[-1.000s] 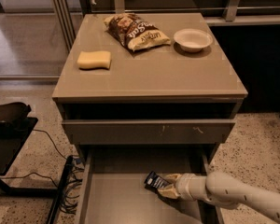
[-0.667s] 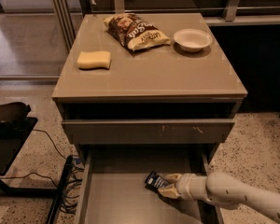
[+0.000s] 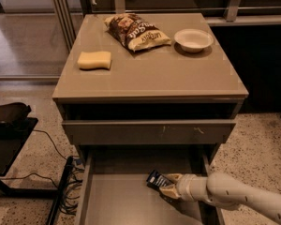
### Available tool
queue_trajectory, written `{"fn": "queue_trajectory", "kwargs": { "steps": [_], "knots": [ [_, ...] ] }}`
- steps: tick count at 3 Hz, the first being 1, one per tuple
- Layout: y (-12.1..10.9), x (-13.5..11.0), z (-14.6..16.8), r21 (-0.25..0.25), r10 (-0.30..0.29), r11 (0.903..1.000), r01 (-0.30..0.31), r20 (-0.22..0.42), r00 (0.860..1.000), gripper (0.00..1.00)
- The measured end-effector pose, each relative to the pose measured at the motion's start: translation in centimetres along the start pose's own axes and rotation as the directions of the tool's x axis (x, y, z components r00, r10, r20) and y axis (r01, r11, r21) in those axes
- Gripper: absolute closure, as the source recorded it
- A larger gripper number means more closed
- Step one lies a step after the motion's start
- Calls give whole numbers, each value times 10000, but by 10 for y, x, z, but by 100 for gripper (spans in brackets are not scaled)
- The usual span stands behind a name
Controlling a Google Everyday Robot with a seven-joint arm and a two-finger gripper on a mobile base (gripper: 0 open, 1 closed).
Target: Place rxbar blueberry into middle drawer
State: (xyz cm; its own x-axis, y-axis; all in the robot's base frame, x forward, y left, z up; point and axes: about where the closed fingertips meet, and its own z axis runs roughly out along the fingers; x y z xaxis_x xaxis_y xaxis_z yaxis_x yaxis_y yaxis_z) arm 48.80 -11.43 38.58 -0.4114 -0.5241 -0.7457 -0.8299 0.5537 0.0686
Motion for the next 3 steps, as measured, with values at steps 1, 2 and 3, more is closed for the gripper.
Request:
{"fn": "queue_trajectory", "kwargs": {
  "steps": [1, 2, 3],
  "knots": [
    [0, 0, 0, -1, 0, 10000, 0, 0, 10000, 12],
    [0, 0, 0, -1, 0, 10000, 0, 0, 10000, 0],
    [0, 0, 0, -2, 0, 10000, 0, 0, 10000, 0]
  ]
}}
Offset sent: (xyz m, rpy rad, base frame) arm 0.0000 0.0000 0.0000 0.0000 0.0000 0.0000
